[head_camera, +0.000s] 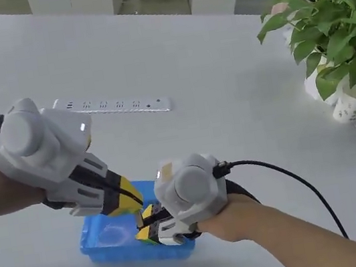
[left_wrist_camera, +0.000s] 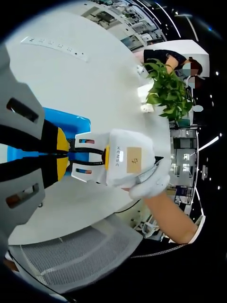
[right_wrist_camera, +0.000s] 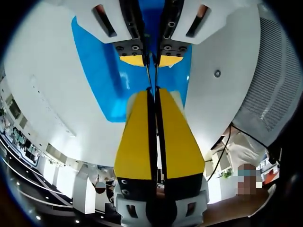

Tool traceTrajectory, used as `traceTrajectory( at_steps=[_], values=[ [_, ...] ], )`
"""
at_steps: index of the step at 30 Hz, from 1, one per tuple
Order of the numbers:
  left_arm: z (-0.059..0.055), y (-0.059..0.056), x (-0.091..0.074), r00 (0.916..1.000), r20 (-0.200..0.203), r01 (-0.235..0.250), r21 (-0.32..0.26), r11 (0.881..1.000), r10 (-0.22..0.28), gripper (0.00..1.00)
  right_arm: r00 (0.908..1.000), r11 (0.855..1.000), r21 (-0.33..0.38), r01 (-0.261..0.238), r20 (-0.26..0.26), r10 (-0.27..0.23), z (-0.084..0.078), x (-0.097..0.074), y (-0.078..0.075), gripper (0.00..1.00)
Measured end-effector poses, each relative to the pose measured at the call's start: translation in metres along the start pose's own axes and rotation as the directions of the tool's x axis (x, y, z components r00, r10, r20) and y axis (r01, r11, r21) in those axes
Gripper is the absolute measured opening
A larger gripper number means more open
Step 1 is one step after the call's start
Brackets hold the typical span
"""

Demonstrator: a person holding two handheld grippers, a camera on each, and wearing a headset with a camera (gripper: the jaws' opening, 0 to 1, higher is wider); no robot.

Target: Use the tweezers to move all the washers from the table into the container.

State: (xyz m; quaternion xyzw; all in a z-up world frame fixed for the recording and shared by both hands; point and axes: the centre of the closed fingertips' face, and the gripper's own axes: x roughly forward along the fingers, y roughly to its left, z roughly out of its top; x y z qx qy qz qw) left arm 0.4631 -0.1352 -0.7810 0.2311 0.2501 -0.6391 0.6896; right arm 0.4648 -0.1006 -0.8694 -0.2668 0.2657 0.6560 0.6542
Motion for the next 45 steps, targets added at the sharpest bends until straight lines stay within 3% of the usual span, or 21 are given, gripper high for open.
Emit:
traceTrajectory(
  at_steps=[14, 29, 45],
  values=[
    [0.001, 0.003, -0.001, 0.9999, 0.01, -0.003, 0.001, 1.0, 0.003, 0.03, 0.9999, 1.0, -0.008, 0.005, -0.012, -0.005, 0.001, -0.001, -0.003, 0.11],
    [0.01, 0.0, -0.009, 0.9998, 0.011, -0.017, 0.012, 1.0, 0.017, 0.03, 0.9997, 0.999, -0.023, 0.025, 0.006, -0.025, 0.01, -0.01, -0.001, 0.11],
    [0.028, -0.006, -0.026, 0.9989, 0.006, -0.046, 0.031, 0.998, 0.046, 0.03, 0.9982, 0.998, -0.04, 0.053, 0.032, -0.051, 0.028, -0.028, 0.002, 0.11]
  ],
)
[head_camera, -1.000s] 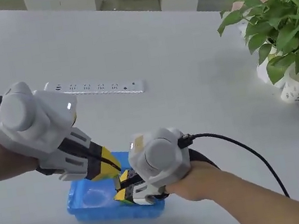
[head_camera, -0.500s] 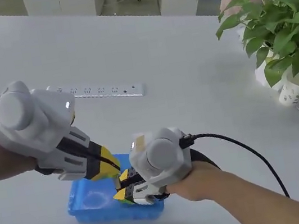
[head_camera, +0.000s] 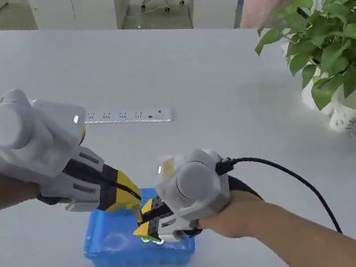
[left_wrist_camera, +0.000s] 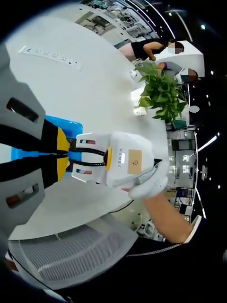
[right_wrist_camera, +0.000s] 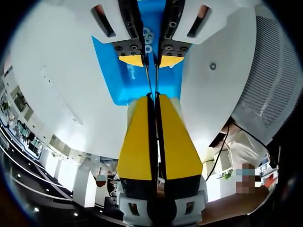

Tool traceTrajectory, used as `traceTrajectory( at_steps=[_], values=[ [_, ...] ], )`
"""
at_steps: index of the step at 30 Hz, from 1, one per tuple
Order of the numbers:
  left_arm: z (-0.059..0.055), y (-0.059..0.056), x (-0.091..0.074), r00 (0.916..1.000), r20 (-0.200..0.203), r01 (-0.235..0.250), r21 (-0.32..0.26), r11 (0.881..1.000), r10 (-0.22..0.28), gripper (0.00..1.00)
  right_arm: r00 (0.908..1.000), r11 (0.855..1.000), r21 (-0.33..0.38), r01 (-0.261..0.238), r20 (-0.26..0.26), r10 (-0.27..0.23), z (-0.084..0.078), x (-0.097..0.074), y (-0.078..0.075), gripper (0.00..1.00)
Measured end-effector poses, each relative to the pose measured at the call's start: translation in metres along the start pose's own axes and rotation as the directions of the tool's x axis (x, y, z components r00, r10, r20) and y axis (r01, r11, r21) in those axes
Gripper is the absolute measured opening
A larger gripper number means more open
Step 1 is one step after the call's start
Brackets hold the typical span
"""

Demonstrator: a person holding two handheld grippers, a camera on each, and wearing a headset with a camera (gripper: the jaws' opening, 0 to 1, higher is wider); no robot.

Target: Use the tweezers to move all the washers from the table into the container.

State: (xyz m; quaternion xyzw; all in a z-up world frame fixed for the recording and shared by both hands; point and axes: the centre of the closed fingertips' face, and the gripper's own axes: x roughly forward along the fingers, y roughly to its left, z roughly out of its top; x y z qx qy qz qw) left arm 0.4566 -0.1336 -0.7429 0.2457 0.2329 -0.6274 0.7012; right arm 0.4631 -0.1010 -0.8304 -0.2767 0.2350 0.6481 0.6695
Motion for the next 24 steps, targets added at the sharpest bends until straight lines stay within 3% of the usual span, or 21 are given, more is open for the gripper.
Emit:
traceTrajectory(
  at_steps=[18, 24],
  values=[
    [0.022, -0.014, -0.016, 1.0, 0.002, -0.005, 0.025, 1.0, 0.005, 0.03, 0.9995, 0.999, -0.028, 0.027, 0.017, -0.026, 0.013, -0.02, 0.011, 0.11],
    [0.026, -0.024, -0.019, 1.0, 0.006, 0.003, 0.024, 1.0, -0.003, 0.03, 0.9994, 0.999, -0.037, 0.025, 0.023, -0.025, 0.016, -0.024, 0.022, 0.11]
  ],
)
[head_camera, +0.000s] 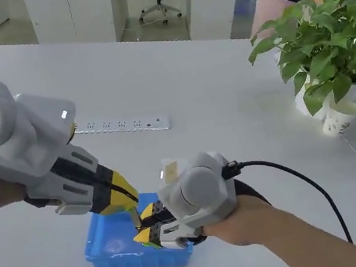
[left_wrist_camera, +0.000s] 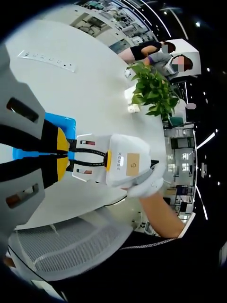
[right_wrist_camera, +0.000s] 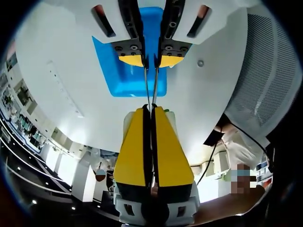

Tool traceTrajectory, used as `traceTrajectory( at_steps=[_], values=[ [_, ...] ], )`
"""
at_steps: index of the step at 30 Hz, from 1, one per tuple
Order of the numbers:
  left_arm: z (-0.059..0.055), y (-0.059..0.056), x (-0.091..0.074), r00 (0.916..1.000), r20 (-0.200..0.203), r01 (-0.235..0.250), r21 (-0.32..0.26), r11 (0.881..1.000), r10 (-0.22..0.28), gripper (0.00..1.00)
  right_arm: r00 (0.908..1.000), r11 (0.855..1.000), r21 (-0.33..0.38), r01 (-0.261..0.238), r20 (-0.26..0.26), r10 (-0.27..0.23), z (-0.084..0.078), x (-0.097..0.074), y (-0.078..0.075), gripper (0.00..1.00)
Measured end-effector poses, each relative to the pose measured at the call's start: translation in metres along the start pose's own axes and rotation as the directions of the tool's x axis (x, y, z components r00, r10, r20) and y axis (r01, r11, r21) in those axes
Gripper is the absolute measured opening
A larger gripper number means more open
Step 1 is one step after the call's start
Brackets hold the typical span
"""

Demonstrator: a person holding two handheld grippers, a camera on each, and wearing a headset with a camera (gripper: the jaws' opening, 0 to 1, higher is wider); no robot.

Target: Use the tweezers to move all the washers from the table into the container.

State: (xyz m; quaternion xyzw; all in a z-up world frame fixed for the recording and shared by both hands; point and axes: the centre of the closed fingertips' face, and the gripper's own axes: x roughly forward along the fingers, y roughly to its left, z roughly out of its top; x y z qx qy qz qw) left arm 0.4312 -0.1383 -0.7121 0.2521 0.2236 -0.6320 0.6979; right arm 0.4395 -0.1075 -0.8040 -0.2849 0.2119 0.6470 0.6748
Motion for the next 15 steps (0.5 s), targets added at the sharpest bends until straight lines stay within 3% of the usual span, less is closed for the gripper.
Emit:
traceTrajectory(
  at_steps=[15],
  values=[
    [-0.005, -0.022, -0.005, 1.0, 0.005, 0.005, -0.025, 1.0, -0.005, 0.03, 0.9995, 1.0, -0.008, -0.026, 0.02, 0.026, 0.004, 0.001, 0.025, 0.11]
  ],
)
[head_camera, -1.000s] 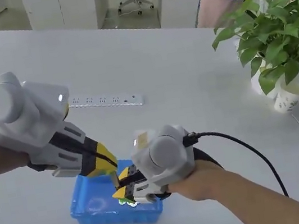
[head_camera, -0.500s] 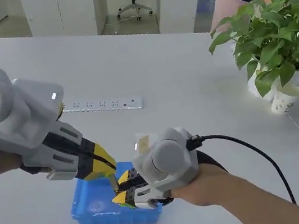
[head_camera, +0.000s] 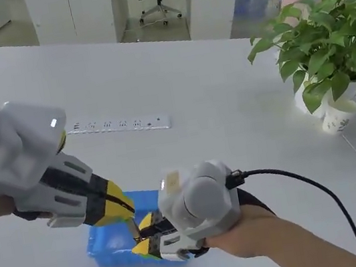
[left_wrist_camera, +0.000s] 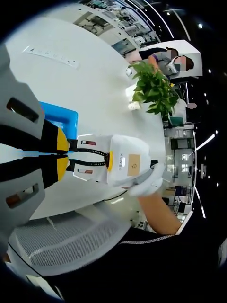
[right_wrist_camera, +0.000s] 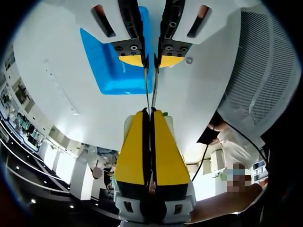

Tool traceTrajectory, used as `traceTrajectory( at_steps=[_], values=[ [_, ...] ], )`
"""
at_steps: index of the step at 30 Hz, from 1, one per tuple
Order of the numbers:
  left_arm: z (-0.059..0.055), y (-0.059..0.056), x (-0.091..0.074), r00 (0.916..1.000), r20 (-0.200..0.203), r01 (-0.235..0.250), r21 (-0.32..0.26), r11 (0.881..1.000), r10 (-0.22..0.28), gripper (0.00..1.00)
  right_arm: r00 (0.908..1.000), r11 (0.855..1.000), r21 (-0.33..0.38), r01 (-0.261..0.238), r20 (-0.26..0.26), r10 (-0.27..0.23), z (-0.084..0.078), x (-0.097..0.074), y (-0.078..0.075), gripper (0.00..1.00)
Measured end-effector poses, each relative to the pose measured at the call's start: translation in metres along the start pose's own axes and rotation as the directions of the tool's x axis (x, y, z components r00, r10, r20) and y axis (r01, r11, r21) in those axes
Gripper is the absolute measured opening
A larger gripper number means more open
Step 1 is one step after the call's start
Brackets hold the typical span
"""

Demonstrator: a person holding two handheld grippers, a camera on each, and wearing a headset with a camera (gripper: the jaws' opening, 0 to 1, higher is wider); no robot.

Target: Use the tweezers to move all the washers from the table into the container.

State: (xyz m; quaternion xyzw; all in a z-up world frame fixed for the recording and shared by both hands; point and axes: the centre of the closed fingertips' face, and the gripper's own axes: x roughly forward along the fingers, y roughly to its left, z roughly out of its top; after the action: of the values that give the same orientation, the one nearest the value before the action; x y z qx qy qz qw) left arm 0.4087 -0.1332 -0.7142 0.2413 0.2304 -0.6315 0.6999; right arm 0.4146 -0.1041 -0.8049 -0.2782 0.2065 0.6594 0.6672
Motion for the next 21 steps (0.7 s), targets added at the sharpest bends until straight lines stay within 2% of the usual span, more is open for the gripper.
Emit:
traceTrajectory(
  at_steps=[12, 21],
  values=[
    [-0.009, -0.019, 0.005, 0.9999, -0.004, 0.016, -0.018, 1.0, -0.016, 0.03, 0.9995, 1.0, 0.01, -0.028, 0.016, 0.028, -0.004, 0.007, 0.022, 0.11],
    [-0.016, -0.03, 0.008, 0.9999, -0.011, 0.011, -0.023, 1.0, -0.011, 0.03, 0.9988, 0.999, 0.01, -0.04, 0.03, 0.039, -0.008, 0.014, 0.034, 0.11]
  ],
)
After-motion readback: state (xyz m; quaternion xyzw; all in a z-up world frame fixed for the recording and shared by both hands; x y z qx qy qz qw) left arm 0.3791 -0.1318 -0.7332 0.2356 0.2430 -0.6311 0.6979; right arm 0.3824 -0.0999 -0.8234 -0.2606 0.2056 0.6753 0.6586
